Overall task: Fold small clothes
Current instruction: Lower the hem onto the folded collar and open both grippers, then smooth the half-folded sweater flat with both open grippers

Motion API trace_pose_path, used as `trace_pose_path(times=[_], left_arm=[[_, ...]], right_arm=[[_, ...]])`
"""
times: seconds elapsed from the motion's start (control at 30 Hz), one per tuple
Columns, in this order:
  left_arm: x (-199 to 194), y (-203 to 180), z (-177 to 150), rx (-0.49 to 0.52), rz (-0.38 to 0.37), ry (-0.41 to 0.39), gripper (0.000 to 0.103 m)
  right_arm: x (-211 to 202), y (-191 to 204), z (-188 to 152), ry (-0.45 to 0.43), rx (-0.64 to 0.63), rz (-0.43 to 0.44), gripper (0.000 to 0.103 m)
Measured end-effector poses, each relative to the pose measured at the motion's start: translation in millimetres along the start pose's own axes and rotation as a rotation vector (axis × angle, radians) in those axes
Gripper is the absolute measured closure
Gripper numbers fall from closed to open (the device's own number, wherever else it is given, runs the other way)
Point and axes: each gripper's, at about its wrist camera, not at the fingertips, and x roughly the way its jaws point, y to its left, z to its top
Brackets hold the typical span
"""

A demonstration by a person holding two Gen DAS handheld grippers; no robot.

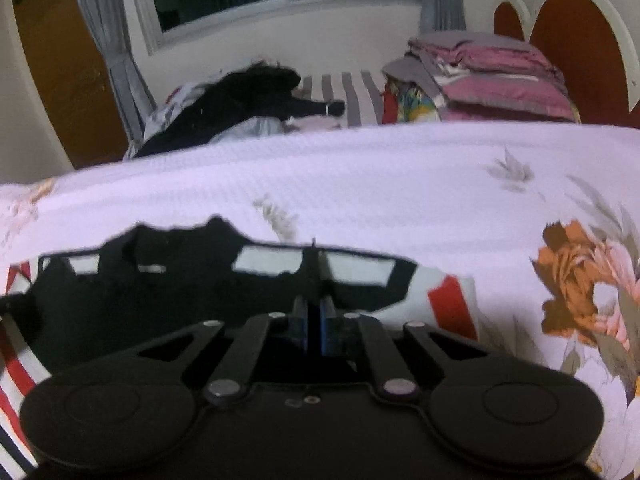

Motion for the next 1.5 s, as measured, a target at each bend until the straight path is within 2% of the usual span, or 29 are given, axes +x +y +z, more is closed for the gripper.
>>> trace_pose_path(times=[0.13, 0.2, 0.27, 0.3, 0.33, 0.37, 0.4, 0.5, 0.67, 0.73, 0.9, 0.97, 1.0, 1.03, 1.1, 1.27, 1.5], left_arm=[[-0.9, 4.2, -0.1, -0.039, 0.033, -0.051, 0.101], [1.0, 9.3, 0.9, -0.067, 0.072, -0.071, 0.103], [11.4, 15.7, 0.3, -0.084, 0.084, -0.022, 0.103], [11.7, 16.1, -1.6, -0.079, 0.083, -0.022, 0.103], [9.5, 14.8, -2.6, -0.063, 0.085, -0.028, 0.103], [7.7, 14.4, -3.0, -0.061, 0.085, -0.030, 0.103], [5.6, 14.7, -2.9, -0.064, 0.081, -0.028, 0.103], [-2.9, 14.9, -1.2, -0.061, 0.078, -0.027, 0.103], [-25.1, 4.3, 2.7, -0.022, 0.043, -0.035, 0.103], [-32.0, -4.2, 2.3, -0.011, 0.017, -0.031, 0.102], [-45.0, -41.5, -1.3, 0.056, -0.073, -0.022, 0.101], [-46.5, -58.6, -7.9, 0.095, -0.096, -0.014, 0.095], [-45.9, -65.5, -11.2, 0.103, -0.104, -0.004, 0.084], [-45.6, -72.7, -15.8, 0.105, -0.109, 0.008, 0.064], [-47.4, -82.0, -23.6, 0.108, -0.115, 0.002, 0.044], [-38.5, -89.4, -35.9, 0.135, -0.091, 0.035, 0.043], [-39.0, -76.1, -38.8, 0.130, -0.080, 0.037, 0.043]], right_arm=[[-4.0, -12.4, 1.6, -0.054, 0.030, -0.062, 0.098], [7.3, -21.4, -6.1, -0.014, 0.053, -0.090, 0.098], [13.5, -26.2, -12.4, -0.004, 0.073, -0.091, 0.097], [13.8, -23.9, -12.0, 0.001, 0.067, -0.093, 0.096], [12.3, -21.7, -10.4, -0.001, 0.060, -0.089, 0.093], [9.3, -20.8, -8.2, -0.005, 0.064, -0.078, 0.084], [4.2, -21.3, -6.5, -0.015, 0.076, -0.071, 0.080], [-13.9, -20.6, -3.5, -0.047, 0.095, -0.057, 0.077], [-38.9, 5.7, -4.0, -0.060, 0.031, -0.012, 0.072], [-43.1, 21.3, -9.3, -0.048, 0.001, 0.015, 0.062], [-39.0, 55.6, -21.0, -0.003, -0.041, 0.076, 0.062], [-35.9, 66.0, -24.6, 0.016, -0.046, 0.091, 0.062], [-33.8, 70.7, -27.0, 0.025, -0.047, 0.098, 0.062], [-32.5, 74.5, -29.2, 0.034, -0.047, 0.104, 0.062], [-30.6, 80.5, -33.6, 0.043, -0.058, 0.107, 0.062], [-27.0, 78.8, -43.6, 0.065, -0.099, 0.048, 0.060], [-35.2, 49.3, -52.7, 0.056, -0.078, -0.011, 0.059]])
